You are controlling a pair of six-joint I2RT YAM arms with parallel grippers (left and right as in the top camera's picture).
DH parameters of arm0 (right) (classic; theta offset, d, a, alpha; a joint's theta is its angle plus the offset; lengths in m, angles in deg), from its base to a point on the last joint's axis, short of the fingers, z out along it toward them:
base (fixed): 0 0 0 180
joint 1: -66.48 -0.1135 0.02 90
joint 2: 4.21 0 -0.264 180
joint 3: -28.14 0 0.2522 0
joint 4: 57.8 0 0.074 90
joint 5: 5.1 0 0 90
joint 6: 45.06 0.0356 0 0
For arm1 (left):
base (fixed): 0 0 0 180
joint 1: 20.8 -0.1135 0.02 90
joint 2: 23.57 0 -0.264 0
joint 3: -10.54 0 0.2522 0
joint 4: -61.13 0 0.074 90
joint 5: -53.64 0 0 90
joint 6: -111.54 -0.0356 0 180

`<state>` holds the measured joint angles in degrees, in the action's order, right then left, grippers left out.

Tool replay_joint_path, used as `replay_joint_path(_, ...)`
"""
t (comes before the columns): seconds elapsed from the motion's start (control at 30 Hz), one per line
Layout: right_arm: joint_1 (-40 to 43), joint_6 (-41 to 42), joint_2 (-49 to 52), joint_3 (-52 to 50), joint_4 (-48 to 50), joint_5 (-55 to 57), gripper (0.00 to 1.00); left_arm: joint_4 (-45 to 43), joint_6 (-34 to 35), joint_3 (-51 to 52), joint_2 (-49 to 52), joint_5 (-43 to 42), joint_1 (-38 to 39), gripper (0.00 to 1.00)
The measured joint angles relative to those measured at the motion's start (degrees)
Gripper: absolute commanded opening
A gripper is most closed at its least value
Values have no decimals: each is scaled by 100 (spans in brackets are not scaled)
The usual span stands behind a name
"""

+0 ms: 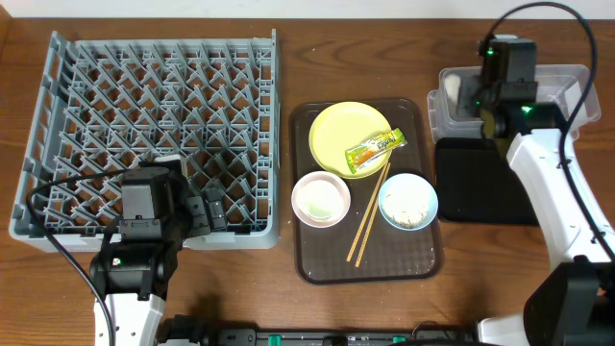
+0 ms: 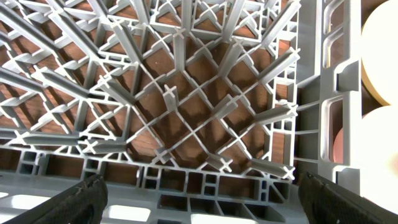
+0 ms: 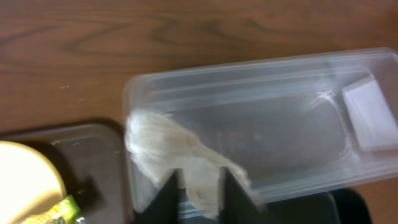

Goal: Sort waste into correct bins and load items into the dishwasher rack
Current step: 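Grasp the tissue and drop it into the clear plastic bin, then grasp the green snack wrapper with the right gripper, drop into clear bin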

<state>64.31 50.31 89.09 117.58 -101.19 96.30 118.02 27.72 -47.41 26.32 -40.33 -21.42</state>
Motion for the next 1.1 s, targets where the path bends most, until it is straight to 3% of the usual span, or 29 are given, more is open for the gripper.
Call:
replay_joint_path(0.1,44,28,7,0,-11,11,65,0,0,0,0,0,0,99)
replay_joint_path(0.3,39,9,7,0,0,-439,64,0,0,0,0,0,0,99)
replay_joint_path(0.47,-133,15,7,0,-63,-1670,61,0,0,0,0,2,0,99)
replay_joint_path(0.6,-636,17,7,0,-415,-2463,61,0,0,0,0,2,0,99)
replay_joint_path(0.73,-1259,155,33,-2,-826,-2511,64,0,0,0,2,2,0,99)
replay_joint_path(1.1,-2461,2507,1062,-2,-933,-1331,63,0,0,0,7,2,0,99)
